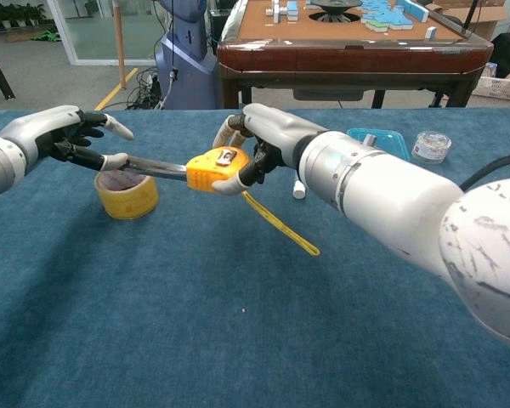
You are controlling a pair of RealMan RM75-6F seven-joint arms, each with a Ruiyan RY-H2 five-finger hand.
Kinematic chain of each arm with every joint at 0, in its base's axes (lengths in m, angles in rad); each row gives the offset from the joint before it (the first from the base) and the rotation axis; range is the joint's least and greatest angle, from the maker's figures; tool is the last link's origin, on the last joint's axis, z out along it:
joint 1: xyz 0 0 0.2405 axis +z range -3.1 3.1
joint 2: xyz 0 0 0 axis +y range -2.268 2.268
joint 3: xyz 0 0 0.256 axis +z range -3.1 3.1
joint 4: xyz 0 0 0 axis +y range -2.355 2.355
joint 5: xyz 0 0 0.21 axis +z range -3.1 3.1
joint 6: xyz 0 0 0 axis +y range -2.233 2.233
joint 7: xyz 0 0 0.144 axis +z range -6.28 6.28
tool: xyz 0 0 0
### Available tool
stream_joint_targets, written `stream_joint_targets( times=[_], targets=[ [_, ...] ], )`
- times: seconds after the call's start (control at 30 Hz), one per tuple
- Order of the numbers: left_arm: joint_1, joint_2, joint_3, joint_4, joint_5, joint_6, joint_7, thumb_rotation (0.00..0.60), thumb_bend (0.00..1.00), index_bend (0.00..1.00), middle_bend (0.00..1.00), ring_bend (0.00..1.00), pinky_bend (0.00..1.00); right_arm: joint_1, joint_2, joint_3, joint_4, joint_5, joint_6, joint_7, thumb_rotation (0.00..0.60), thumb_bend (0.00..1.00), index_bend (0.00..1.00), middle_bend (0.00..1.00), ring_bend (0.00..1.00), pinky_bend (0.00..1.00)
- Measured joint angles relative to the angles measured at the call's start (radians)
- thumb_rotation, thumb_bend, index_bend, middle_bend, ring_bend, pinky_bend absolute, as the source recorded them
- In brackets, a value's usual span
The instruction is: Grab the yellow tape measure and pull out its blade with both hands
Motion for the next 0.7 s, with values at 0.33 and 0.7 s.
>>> stream_joint_targets(
  times=[0.33,0.7],
  targets=[
    [0.0,0.019,0.004,-0.012,-0.002,-0.034,-0.01,0.6,0.48,0.48,0.0,0.0,0.0,-0.003,0.01,0.002,-0.003,0.006,0.0,0.013,0.6,0.78,0.64,0.67,0.6,0.35],
    [0.002,0.037,0.006,-0.027,0.014,-0.076,-0.066,0.6,0.55,0.62,0.08,0.0,0.0,-0.007,0.033,0.004,0.001,0.016,-0.016,0.03,0.6,0.78,0.64,0.67,0.6,0.35]
  ],
)
